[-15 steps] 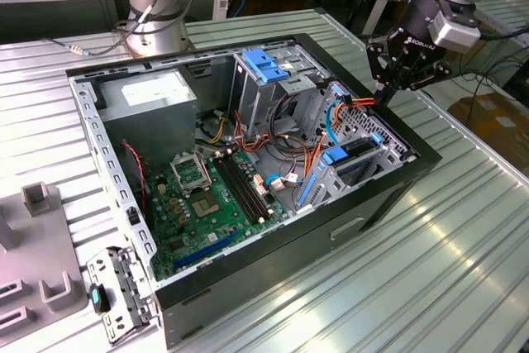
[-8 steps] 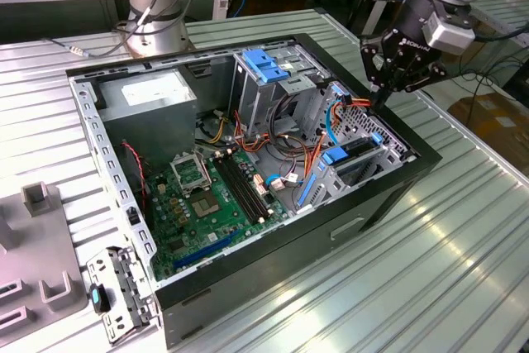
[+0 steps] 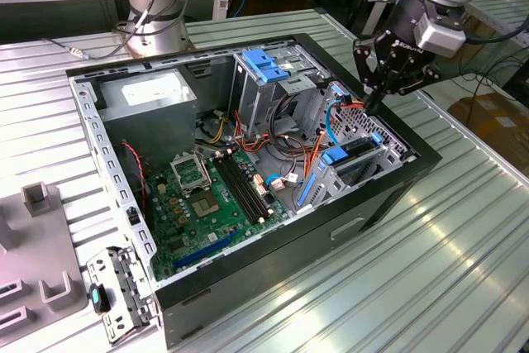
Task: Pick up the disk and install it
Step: 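Insert the first disk wire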
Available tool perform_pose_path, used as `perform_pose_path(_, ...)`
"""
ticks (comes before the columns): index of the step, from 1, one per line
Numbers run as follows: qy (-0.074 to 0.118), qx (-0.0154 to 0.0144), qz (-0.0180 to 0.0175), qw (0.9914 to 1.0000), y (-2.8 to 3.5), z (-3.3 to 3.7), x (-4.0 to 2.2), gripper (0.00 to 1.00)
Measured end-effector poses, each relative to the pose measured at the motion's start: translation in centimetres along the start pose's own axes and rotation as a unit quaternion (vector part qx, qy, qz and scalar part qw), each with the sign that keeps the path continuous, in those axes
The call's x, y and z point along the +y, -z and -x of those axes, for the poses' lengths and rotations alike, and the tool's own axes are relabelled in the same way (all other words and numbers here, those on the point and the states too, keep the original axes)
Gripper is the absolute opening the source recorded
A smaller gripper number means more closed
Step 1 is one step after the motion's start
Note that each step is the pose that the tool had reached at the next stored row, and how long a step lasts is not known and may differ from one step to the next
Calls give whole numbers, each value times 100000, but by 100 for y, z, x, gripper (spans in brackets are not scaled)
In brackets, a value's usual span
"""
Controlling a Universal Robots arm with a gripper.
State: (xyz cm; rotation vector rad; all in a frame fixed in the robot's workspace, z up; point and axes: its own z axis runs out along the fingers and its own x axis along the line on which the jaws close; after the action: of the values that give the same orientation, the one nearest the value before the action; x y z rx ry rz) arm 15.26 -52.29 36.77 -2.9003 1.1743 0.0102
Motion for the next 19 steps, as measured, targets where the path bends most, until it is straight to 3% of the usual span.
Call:
perform_pose_path(13, -4177, 40, -44, 99913, -8, 19, 18, 17)
perform_pose_path(16, -6000, 61, -59, 99820, -10, 19, 18, 17)
perform_pose_path(19, -8098, 77, -86, 99672, -11, 19, 19, 17)
